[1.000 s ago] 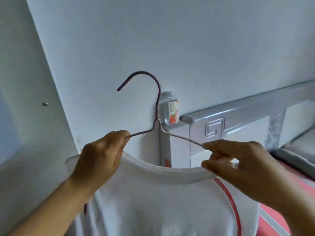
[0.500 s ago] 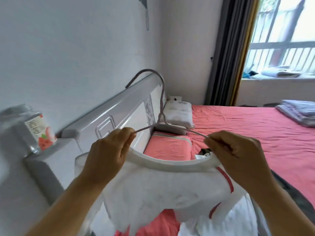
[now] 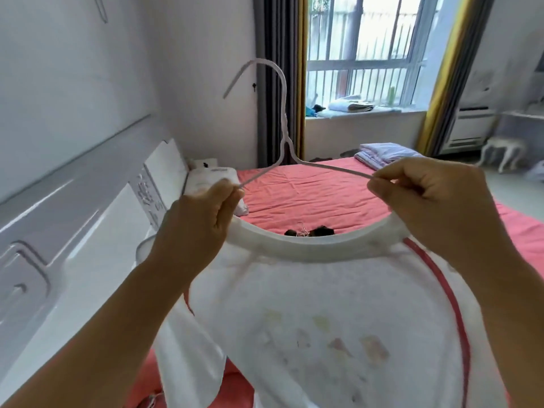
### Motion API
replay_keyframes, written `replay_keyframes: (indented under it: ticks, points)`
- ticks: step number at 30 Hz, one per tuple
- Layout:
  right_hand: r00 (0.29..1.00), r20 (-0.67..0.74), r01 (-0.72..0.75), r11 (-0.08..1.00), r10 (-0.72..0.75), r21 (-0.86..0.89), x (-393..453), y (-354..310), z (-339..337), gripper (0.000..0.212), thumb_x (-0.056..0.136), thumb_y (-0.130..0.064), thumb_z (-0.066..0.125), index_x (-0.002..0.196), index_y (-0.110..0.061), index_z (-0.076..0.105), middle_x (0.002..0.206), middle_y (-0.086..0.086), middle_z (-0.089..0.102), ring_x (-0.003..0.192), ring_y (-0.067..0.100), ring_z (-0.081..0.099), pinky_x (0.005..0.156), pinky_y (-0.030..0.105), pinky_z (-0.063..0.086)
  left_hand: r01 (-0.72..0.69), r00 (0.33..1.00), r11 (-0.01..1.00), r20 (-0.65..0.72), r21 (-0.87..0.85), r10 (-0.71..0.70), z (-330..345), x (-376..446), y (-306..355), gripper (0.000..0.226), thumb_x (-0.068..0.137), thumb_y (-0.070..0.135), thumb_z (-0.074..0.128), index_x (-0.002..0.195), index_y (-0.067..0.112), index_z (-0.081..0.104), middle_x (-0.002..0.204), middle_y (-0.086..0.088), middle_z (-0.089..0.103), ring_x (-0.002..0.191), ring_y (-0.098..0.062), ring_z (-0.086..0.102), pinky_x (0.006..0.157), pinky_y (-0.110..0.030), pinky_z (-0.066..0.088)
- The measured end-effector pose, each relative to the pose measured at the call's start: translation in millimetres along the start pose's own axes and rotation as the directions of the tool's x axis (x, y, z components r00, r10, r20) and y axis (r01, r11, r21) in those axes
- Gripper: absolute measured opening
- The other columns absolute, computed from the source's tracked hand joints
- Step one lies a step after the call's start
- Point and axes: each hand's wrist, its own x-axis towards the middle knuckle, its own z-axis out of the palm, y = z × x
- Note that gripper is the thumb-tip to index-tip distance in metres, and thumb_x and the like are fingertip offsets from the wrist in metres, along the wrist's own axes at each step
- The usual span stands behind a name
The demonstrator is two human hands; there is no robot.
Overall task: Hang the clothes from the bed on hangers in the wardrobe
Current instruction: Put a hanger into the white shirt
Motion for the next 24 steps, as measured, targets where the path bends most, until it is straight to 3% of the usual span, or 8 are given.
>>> replay_keyframes:
  ticks: [4,8,12,15,19,24]
  points:
    - [0.999,0.036,-0.037,0.998,0.039,-0.046,32,62,32,0.015,0.075,-0.042,0.064,0.074,-0.027,0.068,0.058,-0.016,0.056,0.055,0.006,0.050,0.058,0.026,0.038,0.038,0.998,0.997,0.054,-0.064,-0.035,63,28,-19,0.044,0.093,0.045,0.033,0.091,0.012,0.062,0.068,-0.007,0.064,0.059,-0.028,0.060,0.054,-0.036,0.050]
    - [0.984,0.085,-0.146,0.982,0.156,-0.116,44,140,93,0.015,0.079,-0.028,0.073,0.071,-0.017,0.067,0.059,-0.007,0.056,0.060,0.017,0.053,0.058,0.030,0.036,0.094,0.985,0.995,0.151,-0.037,-0.087,144,36,-53,0.046,0.091,0.050,0.031,0.086,0.017,0.063,0.071,-0.002,0.065,0.065,-0.026,0.063,0.057,-0.038,0.052]
    - [0.956,0.098,-0.262,0.954,0.277,-0.145,56,254,191,0.028,0.078,-0.044,0.056,0.066,-0.020,0.063,0.055,-0.012,0.049,0.054,0.014,0.050,0.060,0.033,0.041,0.252,0.909,0.968,0.344,-0.002,-0.236,275,45,-107,0.042,0.088,0.057,0.028,0.086,0.026,0.056,0.076,0.005,0.059,0.071,-0.025,0.060,0.057,-0.035,0.047]
    - [0.871,0.169,-0.444,0.886,0.461,-0.130,53,337,262,0.020,0.083,-0.038,0.061,0.069,-0.025,0.061,0.061,-0.012,0.053,0.065,0.015,0.053,0.072,0.036,0.033,0.339,0.841,0.939,0.430,0.057,-0.329,365,48,-134,0.033,0.088,0.053,0.034,0.083,0.030,0.057,0.074,0.008,0.055,0.070,-0.024,0.059,0.054,-0.028,0.033]
    - [0.718,0.259,-0.648,0.756,0.646,-0.089,35,427,342,0.027,0.085,-0.037,0.061,0.062,-0.036,0.047,0.066,-0.010,0.056,0.074,0.023,0.056,0.080,0.057,0.041,0.423,0.731,0.893,0.524,0.155,-0.437,467,44,-161,0.026,0.096,0.040,0.045,0.099,0.026,0.067,0.089,0.000,0.061,0.081,-0.025,0.060,0.059,-0.027,0.032]
    - [0.636,0.251,-0.721,0.678,0.730,-0.143,27,502,416,0.018,0.085,-0.029,0.064,0.069,-0.030,0.055,0.069,-0.005,0.060,0.081,0.021,0.057,0.090,0.048,0.033,0.501,0.593,0.830,0.601,0.245,-0.536,564,30,-198,0.025,0.097,0.039,0.044,0.104,0.027,0.065,0.091,0.000,0.058,0.086,-0.024,0.058,0.062,-0.029,0.037]
